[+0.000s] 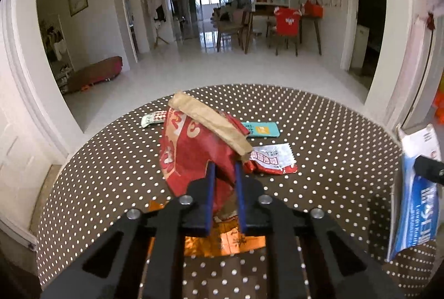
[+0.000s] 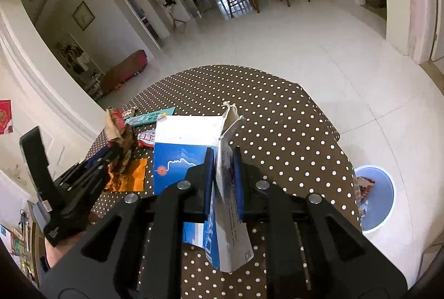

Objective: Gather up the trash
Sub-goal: 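Grasp the blue-white box with the right gripper while the left grasps the red snack bag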

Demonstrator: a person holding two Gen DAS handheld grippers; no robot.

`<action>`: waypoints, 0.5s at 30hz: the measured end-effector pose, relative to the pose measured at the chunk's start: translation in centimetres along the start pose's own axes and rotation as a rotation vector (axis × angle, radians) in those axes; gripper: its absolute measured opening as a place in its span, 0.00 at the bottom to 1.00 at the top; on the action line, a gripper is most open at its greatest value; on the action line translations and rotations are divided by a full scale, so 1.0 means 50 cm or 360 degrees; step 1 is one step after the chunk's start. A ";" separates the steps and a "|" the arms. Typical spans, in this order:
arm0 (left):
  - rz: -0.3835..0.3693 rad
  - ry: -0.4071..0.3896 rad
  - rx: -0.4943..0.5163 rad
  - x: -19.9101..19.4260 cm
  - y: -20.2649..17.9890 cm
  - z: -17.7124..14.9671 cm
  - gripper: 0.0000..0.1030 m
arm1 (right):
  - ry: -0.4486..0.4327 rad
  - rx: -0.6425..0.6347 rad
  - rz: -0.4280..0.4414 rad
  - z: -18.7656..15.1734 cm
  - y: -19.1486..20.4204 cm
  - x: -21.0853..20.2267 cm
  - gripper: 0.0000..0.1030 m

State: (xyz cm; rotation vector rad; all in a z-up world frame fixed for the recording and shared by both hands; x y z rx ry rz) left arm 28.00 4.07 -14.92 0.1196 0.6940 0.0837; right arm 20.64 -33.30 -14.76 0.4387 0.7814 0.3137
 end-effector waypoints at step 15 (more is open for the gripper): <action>0.0027 -0.0046 -0.0042 0.007 0.028 -0.011 0.88 | 0.0004 -0.0028 0.0012 -0.006 0.012 0.000 0.13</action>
Point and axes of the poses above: each gripper's, at about its wrist camera, not at the fingertips, and x roughly the way its jaws point, y to its left, z to its top, the point moved 4 cm from there along x, roughly the way its jaws point, and after that the axes turned 6 degrees about z, right-handed, at the moved point
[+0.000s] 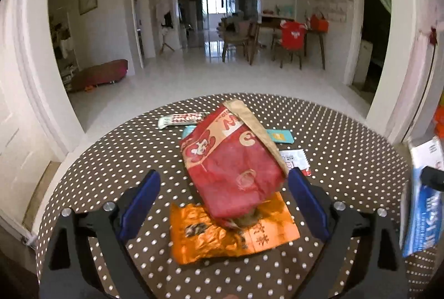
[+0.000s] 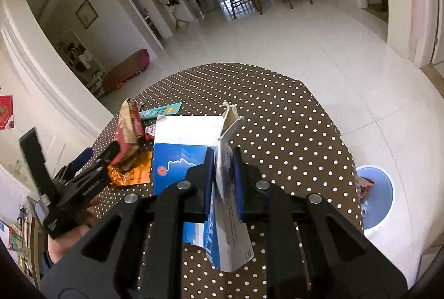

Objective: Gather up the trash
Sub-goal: 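Grasp the blue-white box with the right gripper while the left grasps the red snack bag, then carry the red snack bag and blue-white box over the blue bucket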

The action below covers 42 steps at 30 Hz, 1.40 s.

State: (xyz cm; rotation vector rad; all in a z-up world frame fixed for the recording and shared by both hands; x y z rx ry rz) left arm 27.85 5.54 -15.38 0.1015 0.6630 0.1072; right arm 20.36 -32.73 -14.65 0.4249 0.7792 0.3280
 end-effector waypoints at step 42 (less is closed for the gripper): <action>-0.0456 -0.0193 -0.0123 -0.180 -0.025 0.054 0.10 | -0.0182 0.0006 -0.0009 0.023 -0.059 -0.119 0.13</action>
Point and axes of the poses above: each gripper's, at about its wrist camera, not at the fingertips, and x roughly the way its jaws point, y to its left, z to its top, the point moved 4 cm from there along x, roughly the way its jaws point, and after that the axes turned 6 degrees about z, right-handed, at the moved point
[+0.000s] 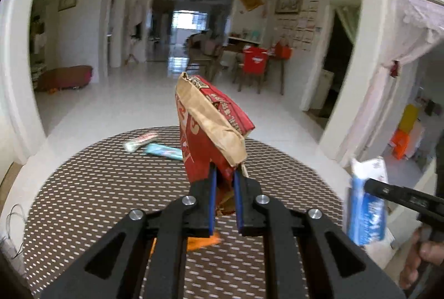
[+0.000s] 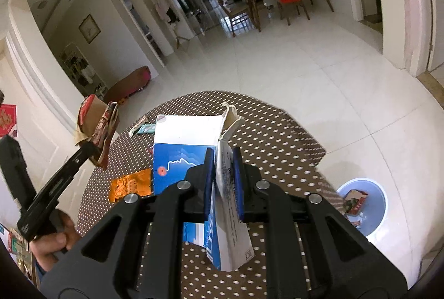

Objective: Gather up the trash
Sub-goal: 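Carry the red snack bag and blue-white box over the blue bucket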

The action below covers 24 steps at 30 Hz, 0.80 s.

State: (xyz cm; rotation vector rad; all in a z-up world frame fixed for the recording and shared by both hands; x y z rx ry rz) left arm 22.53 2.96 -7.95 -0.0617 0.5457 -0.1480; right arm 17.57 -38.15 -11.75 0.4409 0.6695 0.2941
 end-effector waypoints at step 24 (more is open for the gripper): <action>-0.0590 0.0295 0.0396 0.072 -0.563 -0.141 0.10 | -0.0116 0.0587 -0.0495 -0.069 -0.525 -0.194 0.13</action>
Point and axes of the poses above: each gripper's, at about its wrist camera, not at the fingertips, and x roughly the way its jaws point, y to its left, z to its top, the point moved 4 cm from there along x, roughly the way its jaws point, and after that the axes turned 6 degrees about z, right-handed, at the moved point
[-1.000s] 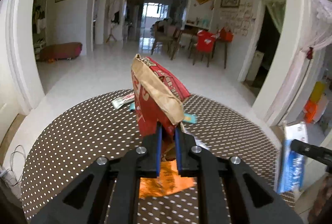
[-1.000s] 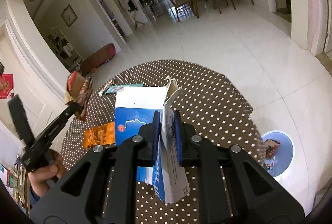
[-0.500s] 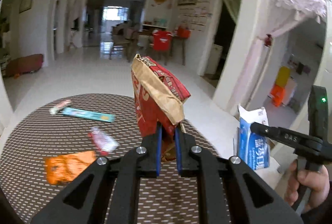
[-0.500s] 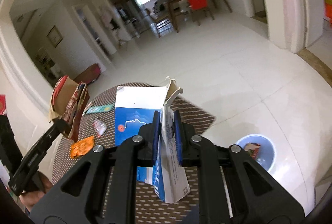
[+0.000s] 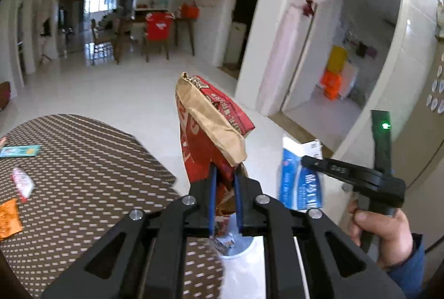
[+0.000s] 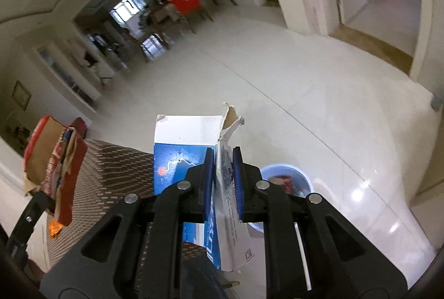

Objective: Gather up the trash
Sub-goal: 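Carry the red snack bag and blue-white box over the blue bucket, then open both grippers over the blue bucket to drop the bag and box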

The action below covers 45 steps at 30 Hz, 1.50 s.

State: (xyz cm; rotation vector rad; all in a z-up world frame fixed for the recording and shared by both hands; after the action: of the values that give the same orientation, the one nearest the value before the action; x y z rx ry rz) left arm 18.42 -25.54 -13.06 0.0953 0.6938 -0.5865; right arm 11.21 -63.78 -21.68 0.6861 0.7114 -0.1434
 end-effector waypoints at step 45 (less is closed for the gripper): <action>0.0160 0.0543 0.0161 0.371 -0.134 -0.041 0.86 | 0.0047 0.0323 -0.0085 0.016 -0.161 0.046 0.94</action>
State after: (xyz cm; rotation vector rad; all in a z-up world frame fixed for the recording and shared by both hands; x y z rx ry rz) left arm 25.05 -39.41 -25.54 0.3285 0.9839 -0.5129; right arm 10.64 -70.26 -27.01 0.8648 0.7502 -0.2573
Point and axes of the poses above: each gripper's, at about its wrist camera, not at the fingertips, and x roughly the way its jaws point, y to its left, z to its top, the point moved 4 cm from there along x, roughly the way its jaws point, and after that the axes turned 6 degrees about z, right-handed, at the moved point
